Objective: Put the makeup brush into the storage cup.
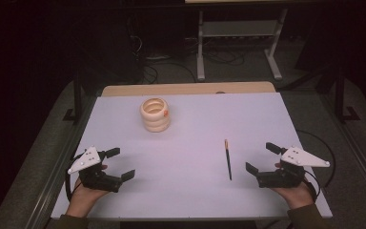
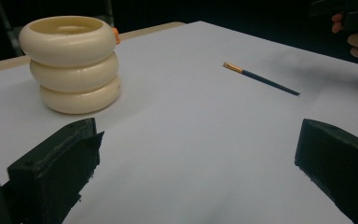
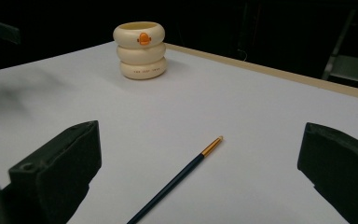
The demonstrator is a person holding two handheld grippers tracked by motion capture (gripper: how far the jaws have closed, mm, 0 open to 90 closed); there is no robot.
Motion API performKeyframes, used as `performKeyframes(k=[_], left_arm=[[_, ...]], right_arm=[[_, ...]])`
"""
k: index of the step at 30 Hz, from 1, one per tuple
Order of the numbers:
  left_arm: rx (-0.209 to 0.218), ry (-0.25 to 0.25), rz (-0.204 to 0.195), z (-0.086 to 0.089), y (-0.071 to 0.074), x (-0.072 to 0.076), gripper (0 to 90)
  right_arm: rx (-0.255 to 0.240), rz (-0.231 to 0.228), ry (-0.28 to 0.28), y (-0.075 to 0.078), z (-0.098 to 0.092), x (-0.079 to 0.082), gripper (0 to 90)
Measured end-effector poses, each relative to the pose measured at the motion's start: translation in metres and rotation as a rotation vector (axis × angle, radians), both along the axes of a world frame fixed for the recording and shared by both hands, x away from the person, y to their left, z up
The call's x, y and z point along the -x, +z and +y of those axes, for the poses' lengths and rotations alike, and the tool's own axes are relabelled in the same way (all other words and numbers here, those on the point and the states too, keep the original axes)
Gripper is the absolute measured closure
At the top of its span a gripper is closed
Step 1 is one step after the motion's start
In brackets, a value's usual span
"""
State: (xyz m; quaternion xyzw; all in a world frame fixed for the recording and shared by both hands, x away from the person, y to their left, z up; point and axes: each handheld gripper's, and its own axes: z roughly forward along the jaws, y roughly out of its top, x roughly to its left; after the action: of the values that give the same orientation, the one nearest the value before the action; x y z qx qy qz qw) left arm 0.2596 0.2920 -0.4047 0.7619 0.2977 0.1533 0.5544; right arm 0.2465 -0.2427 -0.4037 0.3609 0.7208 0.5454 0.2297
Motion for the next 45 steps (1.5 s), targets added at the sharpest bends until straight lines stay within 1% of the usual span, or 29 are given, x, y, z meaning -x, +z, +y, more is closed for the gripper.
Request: performKeyframes(k=[8,10,11,12,15,16,20,24,29,32,35,36,39,43,44,45], left_arm=[[0.005,-0.002,0.003,0.000,0.000,0.000,0.0],[0.003,-0.003,0.003,0.000,0.000,0.000,0.0],[0.002,-0.003,0.003,0.000,0.000,0.000,0.0],[0.007,-0.002,0.005,0.000,-0.001,0.000,0.0],[0.008,-0.002,0.006,0.000,-0.001,0.000,0.0],[0.001,-0.005,0.004,0.000,-0.001,-0.001,0.0],[0.006,-0.007,0.009,0.000,-0.002,-0.001,0.0],[0.000,-0.014,0.010,-0.001,-0.002,-0.001,0.0],[0.005,-0.013,0.011,-0.001,-0.001,0.000,0.0],[-0.003,-0.018,0.012,-0.002,-0.002,-0.001,0.0],[-0.001,-0.022,0.012,-0.004,-0.002,-0.001,0.0],[-0.002,-0.021,0.013,-0.003,-0.002,-0.001,0.0],[-0.005,-0.023,0.012,-0.003,-0.002,-0.001,0.0],[-0.006,-0.020,0.013,-0.002,-0.002,-0.001,0.0],[-0.004,-0.021,0.010,-0.001,-0.002,-0.001,0.0],[-0.004,-0.021,0.010,-0.001,-0.002,-0.001,0.0]], right_arm=[[0.008,-0.004,-0.002,0.001,0.000,-0.001,0.0],[0.003,0.000,-0.004,0.002,0.000,-0.001,0.0],[0.010,-0.007,-0.007,0.003,0.000,-0.002,0.0],[0.008,-0.006,-0.008,0.003,0.001,-0.002,0.0],[0.011,-0.004,-0.008,0.003,0.001,-0.003,0.0],[0.010,-0.001,-0.010,0.004,0.002,-0.004,0.0],[0.014,0.005,-0.009,0.005,0.004,-0.006,0.0],[0.023,-0.003,-0.009,0.006,0.005,-0.008,0.0],[0.024,0.004,-0.012,0.007,0.006,-0.009,0.0],[0.026,-0.001,-0.014,0.008,0.007,-0.011,0.0],[0.024,-0.001,-0.016,0.010,0.009,-0.012,0.0],[0.026,-0.011,-0.016,0.011,0.009,-0.014,0.0],[0.027,-0.010,-0.014,0.011,0.009,-0.015,0.0],[0.014,0.014,-0.008,0.011,0.012,-0.019,0.0],[0.018,0.001,-0.004,0.012,0.012,-0.021,0.0],[0.018,0.001,-0.004,0.012,0.012,-0.021,0.0]])
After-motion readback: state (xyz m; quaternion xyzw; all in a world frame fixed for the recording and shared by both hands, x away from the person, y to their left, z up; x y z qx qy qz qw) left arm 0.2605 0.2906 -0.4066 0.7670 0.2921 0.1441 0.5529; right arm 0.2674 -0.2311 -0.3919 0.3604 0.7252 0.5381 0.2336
